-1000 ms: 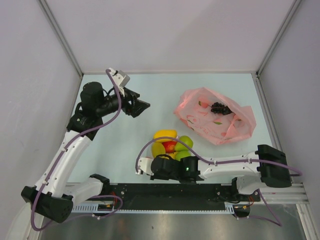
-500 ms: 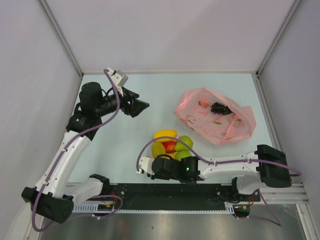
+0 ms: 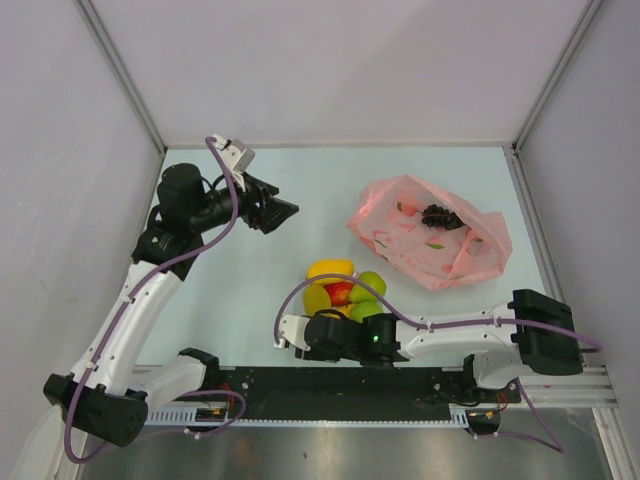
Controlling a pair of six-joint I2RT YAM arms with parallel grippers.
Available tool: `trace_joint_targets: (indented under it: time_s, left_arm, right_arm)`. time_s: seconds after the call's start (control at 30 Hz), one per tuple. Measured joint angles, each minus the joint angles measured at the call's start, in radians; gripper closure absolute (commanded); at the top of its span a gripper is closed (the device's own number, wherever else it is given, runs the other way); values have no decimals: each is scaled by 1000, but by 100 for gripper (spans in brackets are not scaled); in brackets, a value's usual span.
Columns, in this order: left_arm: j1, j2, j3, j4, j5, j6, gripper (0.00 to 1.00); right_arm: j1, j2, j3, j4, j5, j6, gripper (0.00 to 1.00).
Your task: Take the fake fruits out of the plastic bag
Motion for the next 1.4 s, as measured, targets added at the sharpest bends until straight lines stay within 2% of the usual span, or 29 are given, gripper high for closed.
trace_joint_targets:
  time_s: [0.13,0.2,0.33,0.37,0.47,0.8,0.83,0.93,1.03,1.2,1.4]
  left_arm:
    - [0,4,0,2,9,-1,25]
    - [0,7,0,3,10,-2,25]
    - [1,10,0,5,10,-6,25]
    - [1,10,0,5,10,-7,25]
    - [1,11,0,5,11,-7,25]
    - [1,15,0,5,14,-8,25]
    - [1,15,0,5,14,-8,25]
    - [1,15,0,5,14,-8,25]
    - [1,15,1,4,16,-8,25]
    - [1,15,8,-4,18,-8,25]
    - [2,10,8,-4,18,-8,25]
  right_arm:
    - [0,0,-5,5,-24,-12,57]
    - [0,0,-11,6,-45,-23,68]
    - [2,0,-17,16,-89,-55,81]
    - [5,0,-17,19,-98,-60,88]
    - [11,0,-23,29,-128,-85,100]
    - [21,-15,-39,29,-159,-105,100]
    - [23,-22,-39,29,-158,-107,83]
    - [29,-39,-39,33,-146,-109,53]
    - [36,-41,-39,47,-135,-105,42]
    - [96,-22,-39,72,-109,-85,37]
    - [107,-2,-31,94,-12,-27,43]
